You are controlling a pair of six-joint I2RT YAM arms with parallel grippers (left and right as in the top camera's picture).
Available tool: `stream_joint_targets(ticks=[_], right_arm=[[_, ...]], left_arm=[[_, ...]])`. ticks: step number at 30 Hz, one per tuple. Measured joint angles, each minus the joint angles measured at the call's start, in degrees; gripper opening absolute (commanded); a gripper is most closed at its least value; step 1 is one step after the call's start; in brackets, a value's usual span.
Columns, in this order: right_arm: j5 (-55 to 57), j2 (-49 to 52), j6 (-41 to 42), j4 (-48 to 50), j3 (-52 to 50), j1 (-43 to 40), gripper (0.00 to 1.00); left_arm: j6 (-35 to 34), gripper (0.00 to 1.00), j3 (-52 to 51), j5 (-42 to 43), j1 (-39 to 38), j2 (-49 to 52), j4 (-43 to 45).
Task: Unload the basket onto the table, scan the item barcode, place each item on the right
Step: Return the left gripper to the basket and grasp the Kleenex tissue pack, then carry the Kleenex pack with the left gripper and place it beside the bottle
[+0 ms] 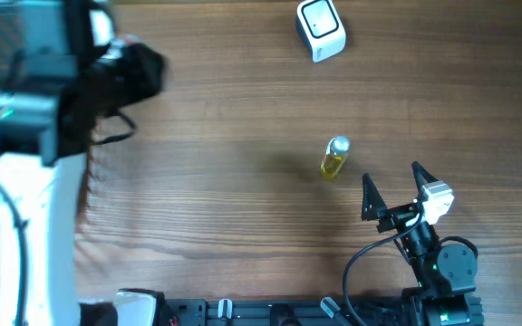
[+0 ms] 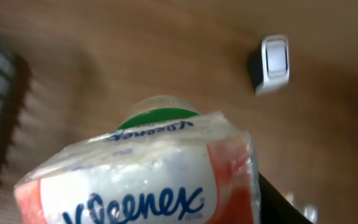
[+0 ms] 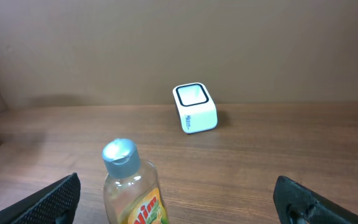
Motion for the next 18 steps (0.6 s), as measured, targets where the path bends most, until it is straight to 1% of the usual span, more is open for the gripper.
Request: stream_joint_targets(ticks=[7,12,18], right_arm=[[0.0,-0.02,0.0,0.0,0.0,0.0,1.0],[0.0,0.0,0.0,0.0,0.0,0.0,1.0],[0.0,0.0,0.0,0.0,0.0,0.0,1.0]], left_arm=[[-1.2,0.44,-2.84,-1.11,-11.32,9.99,-0.33],[-5.33,0.43,-7.98,-1.44,-15.23,13.94,3.96],[-10.1,0.44,-15.78,-1.7,-17.94,14.6,11.13]])
